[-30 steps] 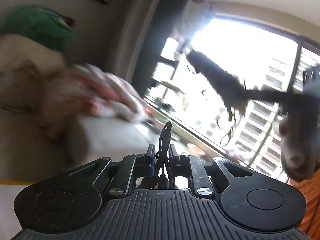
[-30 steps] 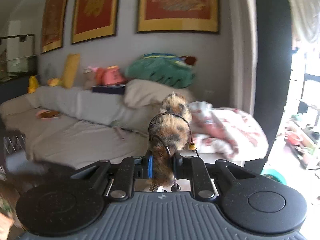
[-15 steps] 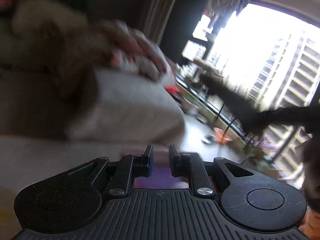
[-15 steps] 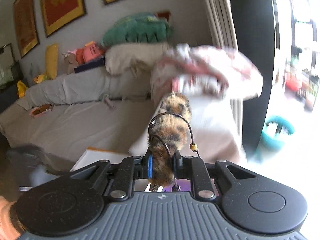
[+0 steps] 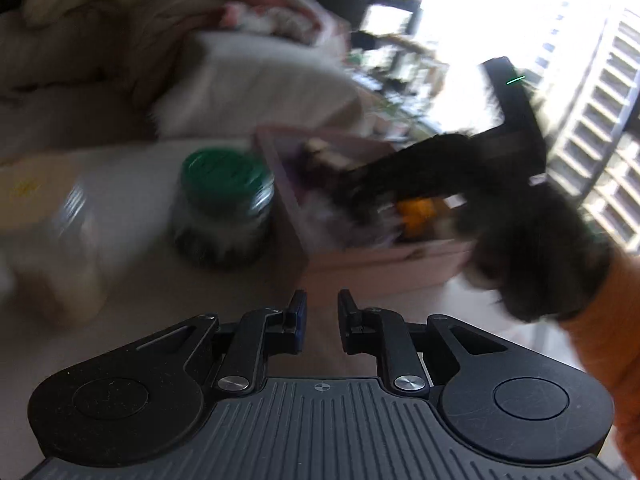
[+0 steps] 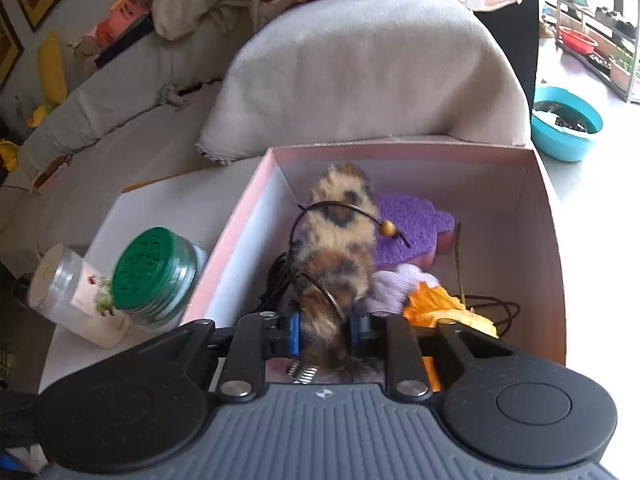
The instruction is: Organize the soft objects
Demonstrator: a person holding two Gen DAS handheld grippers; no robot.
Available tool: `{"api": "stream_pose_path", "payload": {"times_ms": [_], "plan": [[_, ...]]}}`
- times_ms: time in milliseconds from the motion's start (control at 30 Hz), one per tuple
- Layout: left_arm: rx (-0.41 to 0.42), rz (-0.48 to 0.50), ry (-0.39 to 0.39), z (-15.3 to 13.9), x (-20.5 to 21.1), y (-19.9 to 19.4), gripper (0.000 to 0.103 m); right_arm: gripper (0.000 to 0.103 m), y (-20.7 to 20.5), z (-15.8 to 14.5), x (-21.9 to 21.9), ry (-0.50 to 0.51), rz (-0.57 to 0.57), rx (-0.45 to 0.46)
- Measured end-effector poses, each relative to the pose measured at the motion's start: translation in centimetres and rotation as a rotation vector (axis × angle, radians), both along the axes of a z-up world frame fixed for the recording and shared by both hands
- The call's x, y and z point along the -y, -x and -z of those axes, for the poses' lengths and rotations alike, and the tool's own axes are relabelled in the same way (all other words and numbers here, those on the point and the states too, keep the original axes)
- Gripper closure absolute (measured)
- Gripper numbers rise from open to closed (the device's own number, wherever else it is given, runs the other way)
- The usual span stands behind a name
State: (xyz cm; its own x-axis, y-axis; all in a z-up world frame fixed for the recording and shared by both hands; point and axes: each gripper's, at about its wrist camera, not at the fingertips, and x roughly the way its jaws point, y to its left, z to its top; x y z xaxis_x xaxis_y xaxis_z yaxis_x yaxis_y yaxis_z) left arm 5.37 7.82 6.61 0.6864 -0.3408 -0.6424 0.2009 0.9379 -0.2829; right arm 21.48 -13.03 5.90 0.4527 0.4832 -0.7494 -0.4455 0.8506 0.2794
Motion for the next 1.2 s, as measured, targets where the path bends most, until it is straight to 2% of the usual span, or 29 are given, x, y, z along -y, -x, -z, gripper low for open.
{"api": "stream_pose_path", "payload": {"times_ms": [33,100,133,167,233,300,367,400,500,567,600,667,700,833,900,1000,1133,1200], "plan": [[-0.004,-0.034,-0.019,0.4,-0.1,0.4,0.085,0.068,0.6,-0.4,0.1,0.007,-0.004,0.023],[0.003,-0.091,-0.061,1.1,-0.4,1.4,0.085,0.044,2.5,-1.7,0.4,0.033,-0.019,0.109],[-0.005,-0.118,-0.086,1.4,-0.5,1.6,0.085,0.040,3.8,-2.5,0.7,0.040,-0.018,0.164],[-0.016,-0.138,-0.106,1.7,-0.5,1.8,0.085,0.035,4.7,-3.4,0.8,0.038,-0.015,0.212],[-0.030,-0.159,-0.142,2.3,-0.3,2.3,0.085,0.034,7.3,-4.7,2.0,0.013,-0.007,0.271],[-0.045,-0.181,-0.177,2.8,0.0,3.3,0.085,0.026,9.2,-5.4,3.2,-0.012,0.010,0.298],[-0.074,-0.187,-0.172,3.5,0.4,3.8,0.085,0.022,11.0,-5.2,4.6,-0.035,0.036,0.300],[-0.093,-0.180,-0.161,3.8,0.7,4.6,0.082,0.022,11.8,-4.9,5.4,-0.044,0.043,0.292],[-0.028,-0.172,-0.212,4.2,2.4,5.3,0.068,0.022,13.3,-2.5,6.1,-0.043,0.048,0.244],[-0.010,-0.164,-0.218,4.4,3.4,5.8,0.048,0.022,13.8,-0.3,6.0,-0.017,0.059,0.201],[-0.001,-0.161,-0.218,4.6,3.9,5.7,0.043,0.022,13.8,0.9,5.8,-0.002,0.062,0.174],[0.014,-0.156,-0.235,4.8,4.8,5.7,0.026,0.022,13.8,2.8,5.4,0.037,0.061,0.146],[0.023,-0.155,-0.242,5.0,5.2,5.4,0.024,0.021,13.7,3.5,5.2,0.058,0.066,0.140],[0.078,-0.244,-0.209,5.6,5.6,4.8,0.022,0.018,13.8,4.6,4.6,0.151,0.091,0.218],[0.096,-0.281,-0.195,5.8,5.4,4.6,0.022,0.000,13.7,5.1,4.3,0.206,0.113,0.249],[0.108,-0.309,-0.211,6.0,5.5,4.1,0.022,0.000,13.1,5.7,5.4,0.179,0.184,0.246],[0.097,-0.312,-0.287,6.0,6.6,3.6,0.021,0.000,12.9,5.9,5.6,0.184,0.209,0.267],[0.095,-0.320,-0.277,6.1,6.6,3.4,0.021,0.000,13.2,6.3,5.7,0.172,0.220,0.299]]}}
